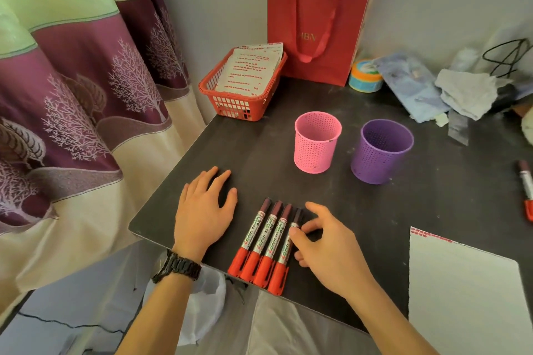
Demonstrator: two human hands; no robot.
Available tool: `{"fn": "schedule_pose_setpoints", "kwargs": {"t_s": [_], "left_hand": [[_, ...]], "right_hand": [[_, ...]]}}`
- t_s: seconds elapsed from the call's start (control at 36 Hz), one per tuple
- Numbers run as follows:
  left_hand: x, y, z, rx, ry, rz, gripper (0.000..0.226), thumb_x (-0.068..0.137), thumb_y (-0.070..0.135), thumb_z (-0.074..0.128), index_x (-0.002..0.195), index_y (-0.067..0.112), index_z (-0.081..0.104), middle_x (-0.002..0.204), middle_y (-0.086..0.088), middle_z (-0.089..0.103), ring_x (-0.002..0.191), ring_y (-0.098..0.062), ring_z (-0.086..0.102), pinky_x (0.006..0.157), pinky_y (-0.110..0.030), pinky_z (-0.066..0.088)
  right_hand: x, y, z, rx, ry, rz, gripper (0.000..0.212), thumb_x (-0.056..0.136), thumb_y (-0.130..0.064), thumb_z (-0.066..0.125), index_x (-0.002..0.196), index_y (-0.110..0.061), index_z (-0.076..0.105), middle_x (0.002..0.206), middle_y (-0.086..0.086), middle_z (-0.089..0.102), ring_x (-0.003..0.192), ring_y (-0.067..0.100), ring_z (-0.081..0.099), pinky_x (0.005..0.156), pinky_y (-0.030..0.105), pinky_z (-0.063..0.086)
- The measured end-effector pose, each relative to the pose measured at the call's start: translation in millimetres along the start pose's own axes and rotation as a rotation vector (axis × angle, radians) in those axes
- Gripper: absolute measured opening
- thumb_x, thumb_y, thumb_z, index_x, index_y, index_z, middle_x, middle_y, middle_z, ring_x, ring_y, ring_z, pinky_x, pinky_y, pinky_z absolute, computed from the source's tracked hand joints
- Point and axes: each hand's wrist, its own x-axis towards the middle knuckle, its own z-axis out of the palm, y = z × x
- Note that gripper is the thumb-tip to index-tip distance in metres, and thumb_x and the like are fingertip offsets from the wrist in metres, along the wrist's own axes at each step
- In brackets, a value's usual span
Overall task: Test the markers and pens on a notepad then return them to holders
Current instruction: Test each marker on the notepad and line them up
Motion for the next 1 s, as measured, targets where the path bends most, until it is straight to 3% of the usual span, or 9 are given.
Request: {"fn": "schedule_pose_setpoints", "kwargs": {"t_s": [0.11, 0.22, 0.31, 0.42, 0.53, 0.61, 0.75, 0.89, 1.0], "left_hand": [[-0.1, -0.4, -1.3, 0.001, -0.025, 0.003, 0.053, 0.100, 0.053, 0.037, 0.150, 0.036, 0.037, 0.159, 0.006, 0.032, 0.148, -0.017, 0.022, 0.122, -0.046, 0.018], [1.6, -2.5, -4.3, -0.023, -0.044, 0.002, 0.049, 0.099, 0.049, 0.045, 0.146, 0.034, 0.045, 0.156, 0.004, 0.037, 0.147, -0.020, 0.026, 0.120, -0.046, 0.021], [3.7, 1.5, -8.8, -0.074, -0.062, -0.002, 0.040, 0.096, 0.040, 0.055, 0.136, 0.032, 0.056, 0.147, 0.001, 0.050, 0.141, -0.024, 0.037, 0.113, -0.048, 0.034], [-3.3, 41.9, -14.0, -0.206, -0.021, 0.098, 0.030, 0.090, 0.027, 0.067, 0.114, 0.045, 0.062, 0.118, 0.005, 0.067, 0.112, -0.025, 0.057, 0.082, -0.038, 0.046], [-19.8, 109.9, -16.4, -0.326, -0.118, 0.308, 0.031, 0.088, 0.032, 0.067, 0.099, 0.060, 0.061, 0.101, 0.032, 0.066, 0.087, 0.003, 0.062, 0.075, -0.024, 0.047], [-26.2, 166.1, -7.2, -0.346, -0.269, 0.456, 0.024, 0.090, 0.042, 0.060, 0.102, 0.062, 0.058, 0.100, 0.041, 0.061, 0.089, 0.008, 0.062, 0.080, -0.025, 0.052], [-28.7, 268.2, 31.8, -0.252, -0.453, 0.704, 0.020, 0.095, 0.045, 0.053, 0.112, 0.056, 0.054, 0.108, 0.032, 0.058, 0.099, 0.007, 0.058, 0.088, -0.027, 0.054], [-25.3, 362.4, 74.9, -0.111, -0.475, 0.907, 0.040, 0.098, 0.046, 0.047, 0.136, 0.051, 0.036, 0.134, 0.012, 0.046, 0.113, -0.011, 0.055, 0.090, -0.037, 0.053], [-21.0, 414.2, 96.4, 0.010, -0.395, 0.975, 0.041, 0.099, 0.049, 0.040, 0.139, 0.049, 0.033, 0.132, 0.002, 0.044, 0.111, -0.021, 0.055, 0.082, -0.041, 0.055]], "right_hand": [[-10.2, 3.3, -18.6, 0.006, 0.017, -0.006, 0.054, 0.093, -0.044, 0.065, 0.141, -0.044, 0.042, 0.103, -0.019, 0.064, 0.081, -0.001, 0.069, 0.076, 0.019, 0.057], [-32.1, 18.3, -54.9, 0.061, 0.096, -0.012, 0.032, 0.093, -0.039, 0.068, 0.114, -0.052, 0.049, 0.099, -0.028, 0.064, 0.093, -0.016, 0.060, 0.065, 0.003, 0.048], [-56.1, 38.9, -91.8, 0.128, 0.214, -0.011, 0.026, 0.091, -0.028, 0.072, 0.105, -0.048, 0.062, 0.095, -0.029, 0.068, 0.098, -0.010, 0.062, 0.071, 0.005, 0.050], [-85.3, 81.2, -141.1, 0.030, 0.440, -0.018, 0.025, 0.090, -0.023, 0.073, 0.103, -0.045, 0.070, 0.103, -0.030, 0.067, 0.099, -0.001, 0.066, 0.083, 0.015, 0.054], [-102.2, 126.6, -182.2, -0.166, 0.547, 0.041, 0.025, 0.093, -0.029, 0.068, 0.102, -0.052, 0.064, 0.106, -0.036, 0.060, 0.109, -0.005, 0.055, 0.087, 0.012, 0.043], [-111.0, 158.0, -200.5, -0.350, 0.580, 0.117, 0.023, 0.093, -0.037, 0.066, 0.110, -0.051, 0.062, 0.114, -0.037, 0.051, 0.118, -0.006, 0.043, 0.094, 0.012, 0.034], [-114.0, 183.1, -200.6, -0.448, 0.660, 0.108, 0.029, 0.093, -0.040, 0.065, 0.122, -0.039, 0.068, 0.130, -0.022, 0.055, 0.124, 0.001, 0.045, 0.099, 0.022, 0.041], [-112.2, 182.5, -201.3, -0.443, 0.666, 0.094, 0.030, 0.093, -0.042, 0.063, 0.123, -0.039, 0.067, 0.131, -0.021, 0.054, 0.126, 0.003, 0.044, 0.102, 0.024, 0.042], [-111.4, 183.3, -203.9, -0.425, 0.644, 0.114, 0.030, 0.095, -0.046, 0.059, 0.125, -0.045, 0.064, 0.132, -0.030, 0.050, 0.124, -0.010, 0.035, 0.101, 0.014, 0.032]]}}
